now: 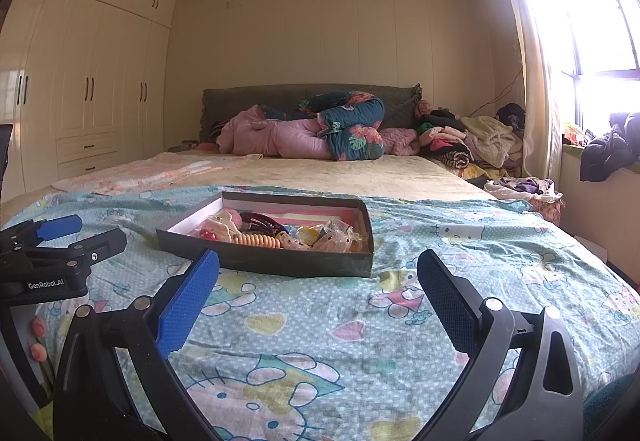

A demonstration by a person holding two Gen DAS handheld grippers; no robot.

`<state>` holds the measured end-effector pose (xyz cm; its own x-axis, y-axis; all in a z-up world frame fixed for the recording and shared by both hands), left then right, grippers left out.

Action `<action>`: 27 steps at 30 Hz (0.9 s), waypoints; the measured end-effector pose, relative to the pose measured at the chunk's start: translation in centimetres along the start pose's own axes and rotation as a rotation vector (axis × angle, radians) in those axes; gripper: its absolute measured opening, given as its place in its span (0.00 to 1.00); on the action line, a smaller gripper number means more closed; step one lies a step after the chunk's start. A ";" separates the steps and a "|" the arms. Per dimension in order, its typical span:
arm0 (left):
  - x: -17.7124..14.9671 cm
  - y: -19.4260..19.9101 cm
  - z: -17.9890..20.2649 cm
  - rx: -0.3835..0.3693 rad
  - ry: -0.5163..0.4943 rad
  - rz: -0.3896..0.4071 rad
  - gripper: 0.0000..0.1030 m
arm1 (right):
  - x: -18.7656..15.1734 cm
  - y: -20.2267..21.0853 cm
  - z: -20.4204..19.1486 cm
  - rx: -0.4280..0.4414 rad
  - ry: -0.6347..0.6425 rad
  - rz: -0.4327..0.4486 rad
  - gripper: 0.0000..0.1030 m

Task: Organize jewelry

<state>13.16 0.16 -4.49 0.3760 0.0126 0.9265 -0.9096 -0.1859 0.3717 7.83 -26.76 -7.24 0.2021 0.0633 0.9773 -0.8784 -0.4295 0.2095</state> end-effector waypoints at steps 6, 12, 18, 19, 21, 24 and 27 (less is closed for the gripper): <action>0.0 -0.1 -0.1 0.002 0.002 -0.003 0.89 | 0.0 0.0 0.0 -0.003 0.001 -0.002 0.94; -0.2 -0.6 -0.1 0.009 -0.006 -0.012 0.89 | 0.0 0.1 0.1 -0.005 0.003 -0.004 0.94; -0.4 -0.9 -0.1 0.018 -0.009 -0.028 0.89 | 0.0 -0.1 0.4 -0.011 -0.003 -0.013 0.94; -0.4 -1.1 -0.1 0.019 -0.005 -0.036 0.89 | 0.0 0.0 0.5 -0.010 -0.004 -0.015 0.94; -0.4 -1.2 -0.2 0.022 0.003 -0.046 0.89 | -0.1 -0.2 0.5 -0.011 -0.008 -0.020 0.94; -0.3 -1.6 -0.5 0.028 0.013 -0.054 0.89 | -0.1 -0.4 0.7 -0.016 -0.016 -0.029 0.94; 0.1 -2.8 -1.7 0.048 0.055 -0.091 0.89 | 0.1 -0.7 1.7 -0.029 -0.060 -0.035 0.94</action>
Point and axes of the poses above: each gripper's, at about its wrist camera, not at the fingertips, and y roughly against the way its jaws point, z to its right, x to its top, the point moved 4 cm from there along -y, roughly the way its jaws point, and after that the axes turned 15 degrees about x, right-handed, at the moved point
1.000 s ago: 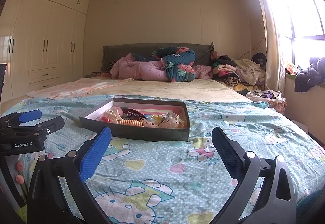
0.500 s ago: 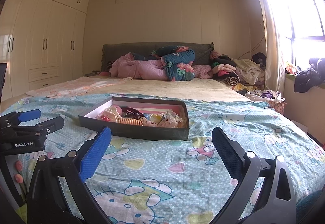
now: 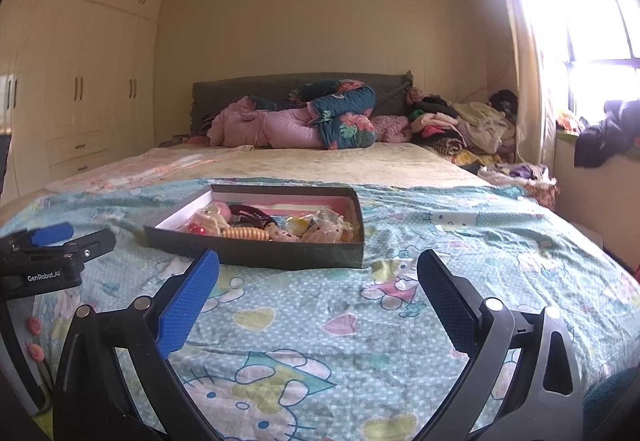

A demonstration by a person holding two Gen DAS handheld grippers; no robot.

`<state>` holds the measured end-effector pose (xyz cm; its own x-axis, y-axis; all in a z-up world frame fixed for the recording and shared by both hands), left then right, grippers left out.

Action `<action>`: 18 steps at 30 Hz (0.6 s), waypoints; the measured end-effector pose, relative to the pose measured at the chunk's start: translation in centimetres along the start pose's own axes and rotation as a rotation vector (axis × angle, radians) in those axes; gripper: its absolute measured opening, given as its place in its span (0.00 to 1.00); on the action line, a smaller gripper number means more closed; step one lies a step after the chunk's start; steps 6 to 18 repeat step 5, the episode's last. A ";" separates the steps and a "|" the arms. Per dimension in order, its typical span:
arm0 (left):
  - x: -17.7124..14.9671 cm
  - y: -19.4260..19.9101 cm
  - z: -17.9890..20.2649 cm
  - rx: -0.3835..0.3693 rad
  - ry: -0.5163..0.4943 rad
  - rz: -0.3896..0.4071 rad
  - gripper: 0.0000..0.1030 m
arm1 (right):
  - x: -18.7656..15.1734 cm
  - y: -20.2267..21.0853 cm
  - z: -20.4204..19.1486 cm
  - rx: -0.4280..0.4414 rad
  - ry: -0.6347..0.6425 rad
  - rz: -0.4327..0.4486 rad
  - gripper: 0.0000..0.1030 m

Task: Organize jewelry

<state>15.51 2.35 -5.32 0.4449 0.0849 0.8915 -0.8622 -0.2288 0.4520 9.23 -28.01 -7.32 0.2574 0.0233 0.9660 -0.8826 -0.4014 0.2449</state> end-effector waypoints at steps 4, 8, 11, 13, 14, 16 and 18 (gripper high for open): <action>2.2 -4.7 -4.0 0.081 0.075 -0.094 0.89 | 1.9 -1.9 6.8 -0.122 -0.173 -0.043 0.94; 3.0 -6.3 -5.4 0.112 0.090 -0.115 0.89 | 2.4 -2.9 8.7 -0.171 -0.197 -0.072 0.94; 3.0 -6.3 -5.4 0.112 0.090 -0.115 0.89 | 2.4 -2.9 8.7 -0.171 -0.197 -0.072 0.94; 3.0 -6.3 -5.4 0.112 0.090 -0.115 0.89 | 2.4 -2.9 8.7 -0.171 -0.197 -0.072 0.94; 3.0 -6.3 -5.4 0.112 0.090 -0.115 0.89 | 2.4 -2.9 8.7 -0.171 -0.197 -0.072 0.94; 3.0 -6.3 -5.4 0.112 0.090 -0.115 0.89 | 2.4 -2.9 8.7 -0.171 -0.197 -0.072 0.94; 3.0 -6.3 -5.4 0.112 0.090 -0.115 0.89 | 2.4 -2.9 8.7 -0.171 -0.197 -0.072 0.94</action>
Point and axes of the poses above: each gripper's, at about its wrist camera, not at the fingertips, and y roughly against the way its jaws point, z to its right, x to its top, the point moved 4 cm from there along -y, roughly the way its jaws point, and after that the axes turned 15 degrees about x, right-handed, at the moved point
